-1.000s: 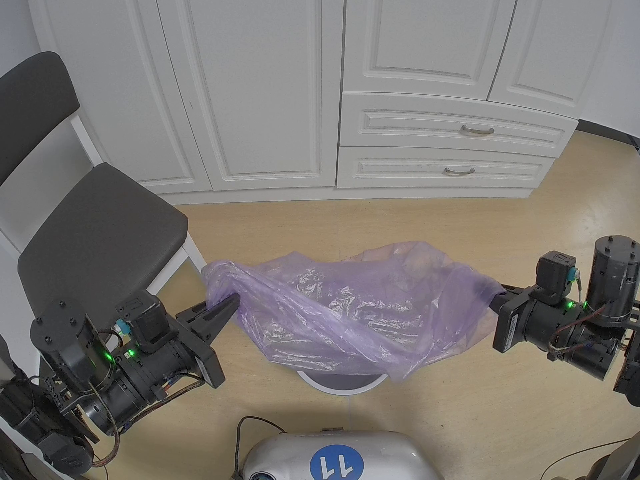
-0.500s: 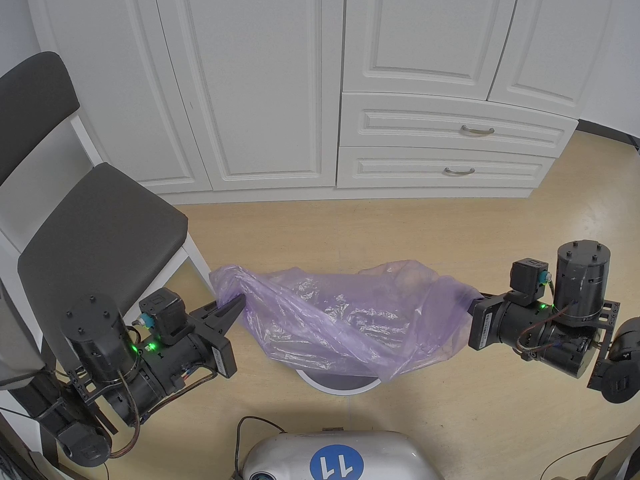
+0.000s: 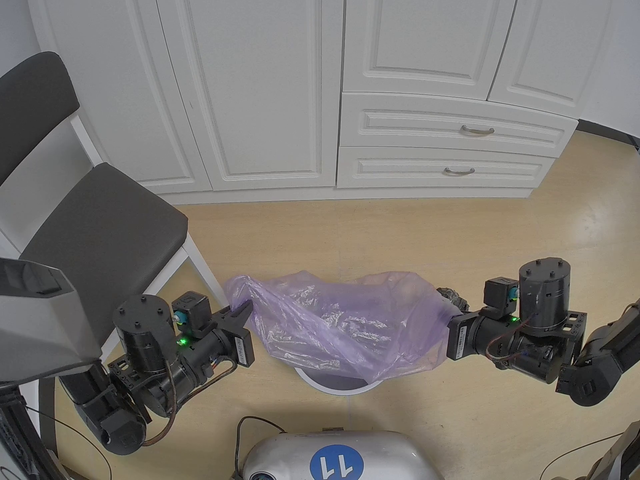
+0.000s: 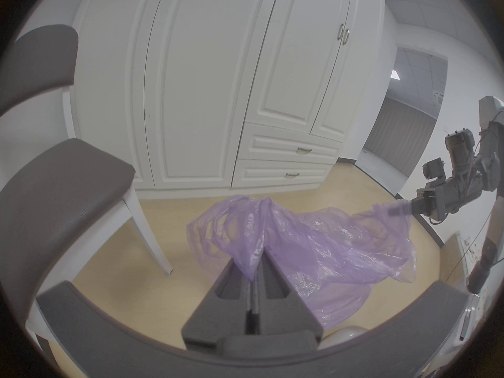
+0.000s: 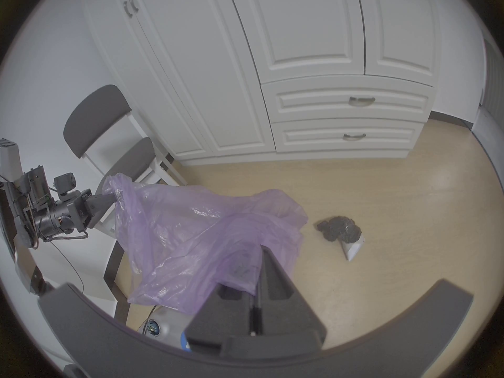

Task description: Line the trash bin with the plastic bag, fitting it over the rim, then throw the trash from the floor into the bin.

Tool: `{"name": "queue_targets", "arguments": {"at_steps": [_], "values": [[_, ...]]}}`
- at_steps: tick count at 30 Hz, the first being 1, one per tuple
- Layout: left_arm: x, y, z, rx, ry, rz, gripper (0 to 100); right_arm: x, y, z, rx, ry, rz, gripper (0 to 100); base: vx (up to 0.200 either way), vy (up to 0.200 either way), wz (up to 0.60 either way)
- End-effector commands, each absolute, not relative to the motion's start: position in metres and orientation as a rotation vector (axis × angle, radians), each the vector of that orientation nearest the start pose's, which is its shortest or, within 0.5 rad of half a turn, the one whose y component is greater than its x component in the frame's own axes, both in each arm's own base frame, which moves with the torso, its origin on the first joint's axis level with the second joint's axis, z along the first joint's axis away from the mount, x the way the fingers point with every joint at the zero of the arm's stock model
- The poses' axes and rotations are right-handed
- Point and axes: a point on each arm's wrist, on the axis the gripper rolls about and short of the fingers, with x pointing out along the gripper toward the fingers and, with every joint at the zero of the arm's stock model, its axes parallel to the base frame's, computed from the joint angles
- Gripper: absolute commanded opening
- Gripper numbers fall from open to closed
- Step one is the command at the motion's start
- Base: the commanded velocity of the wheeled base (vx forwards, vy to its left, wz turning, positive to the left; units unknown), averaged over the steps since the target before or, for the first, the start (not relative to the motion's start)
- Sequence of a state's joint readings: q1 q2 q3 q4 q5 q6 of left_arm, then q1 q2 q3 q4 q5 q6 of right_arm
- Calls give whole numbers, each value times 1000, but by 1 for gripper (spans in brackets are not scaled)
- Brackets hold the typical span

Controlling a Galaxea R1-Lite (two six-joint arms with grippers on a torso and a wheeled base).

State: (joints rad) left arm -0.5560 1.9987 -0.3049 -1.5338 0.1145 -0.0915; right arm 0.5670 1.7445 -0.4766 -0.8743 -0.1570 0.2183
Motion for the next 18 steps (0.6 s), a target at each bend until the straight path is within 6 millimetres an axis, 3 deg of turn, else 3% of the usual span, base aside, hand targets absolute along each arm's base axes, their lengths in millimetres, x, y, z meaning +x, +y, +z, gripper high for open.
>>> {"name": "queue_targets", "arguments": {"at_steps": [1, 9, 18], "values": [[251, -153, 48, -19, 238, -424, 0, 242, 151, 89, 98, 478, 354, 0, 0, 0, 0], [259, -149, 49, -84, 237, -383, 0, 252, 147, 78, 128, 477, 337, 0, 0, 0, 0], [258, -137, 54, -83, 230, -355, 0, 255, 137, 82, 129, 460, 309, 0, 0, 0, 0]]}}
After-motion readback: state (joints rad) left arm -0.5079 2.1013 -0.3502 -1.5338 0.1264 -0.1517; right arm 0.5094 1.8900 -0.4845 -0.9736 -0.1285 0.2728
